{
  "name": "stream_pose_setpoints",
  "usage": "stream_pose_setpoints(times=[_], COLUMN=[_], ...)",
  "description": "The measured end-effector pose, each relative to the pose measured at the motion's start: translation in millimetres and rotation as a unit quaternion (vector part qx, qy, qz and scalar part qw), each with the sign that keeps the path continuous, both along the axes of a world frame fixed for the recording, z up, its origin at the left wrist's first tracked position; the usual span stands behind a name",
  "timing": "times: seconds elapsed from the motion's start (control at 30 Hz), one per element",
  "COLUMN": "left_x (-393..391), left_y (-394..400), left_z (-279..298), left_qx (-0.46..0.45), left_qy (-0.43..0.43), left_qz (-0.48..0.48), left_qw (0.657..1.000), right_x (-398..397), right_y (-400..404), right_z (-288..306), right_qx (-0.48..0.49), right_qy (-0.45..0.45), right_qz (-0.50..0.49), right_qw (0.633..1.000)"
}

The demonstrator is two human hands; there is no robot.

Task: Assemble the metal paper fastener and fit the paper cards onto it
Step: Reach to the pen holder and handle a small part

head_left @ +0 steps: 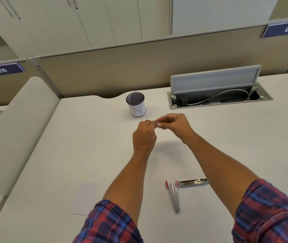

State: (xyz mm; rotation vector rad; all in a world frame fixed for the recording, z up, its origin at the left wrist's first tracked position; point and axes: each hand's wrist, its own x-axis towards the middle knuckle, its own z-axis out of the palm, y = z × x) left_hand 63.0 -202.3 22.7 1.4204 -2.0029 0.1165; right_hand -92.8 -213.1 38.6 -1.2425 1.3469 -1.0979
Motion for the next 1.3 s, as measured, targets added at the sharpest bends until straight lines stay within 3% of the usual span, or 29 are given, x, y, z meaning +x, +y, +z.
stream_pose_setpoints(times=[0.2, 0.43, 0.6, 0.73, 0.93, 1.3], left_x=[15.3, 30.9, 37.7, 38.4, 42.5, 20.6], left_y=[-40.0, -92.6, -120.8, -126.3, -132.0, -122.4], left_z=[-0.5, 2.0, -6.3, -19.8, -28.4, -18.2], left_qx=[0.042, -0.012, -0.051, -0.027, -0.032, -0.082], left_qy=[0.037, 0.106, 0.101, 0.148, 0.144, 0.131], left_qz=[0.040, 0.061, 0.060, 0.069, 0.053, 0.033], left_qw=[0.998, 0.992, 0.992, 0.986, 0.988, 0.987], right_x=[22.9, 52.0, 68.6, 78.8, 89.5, 71.4], right_y=[-48.3, -107.8, -140.2, -156.0, -164.3, -146.9], right_z=[11.3, 15.2, 15.1, 10.5, 4.5, 2.2], right_qx=[-0.042, -0.089, -0.093, -0.088, -0.084, -0.143], right_qy=[0.081, 0.116, 0.174, 0.235, 0.304, 0.282], right_qz=[0.021, -0.008, -0.075, -0.087, -0.083, -0.059], right_qw=[0.996, 0.989, 0.978, 0.964, 0.945, 0.947])
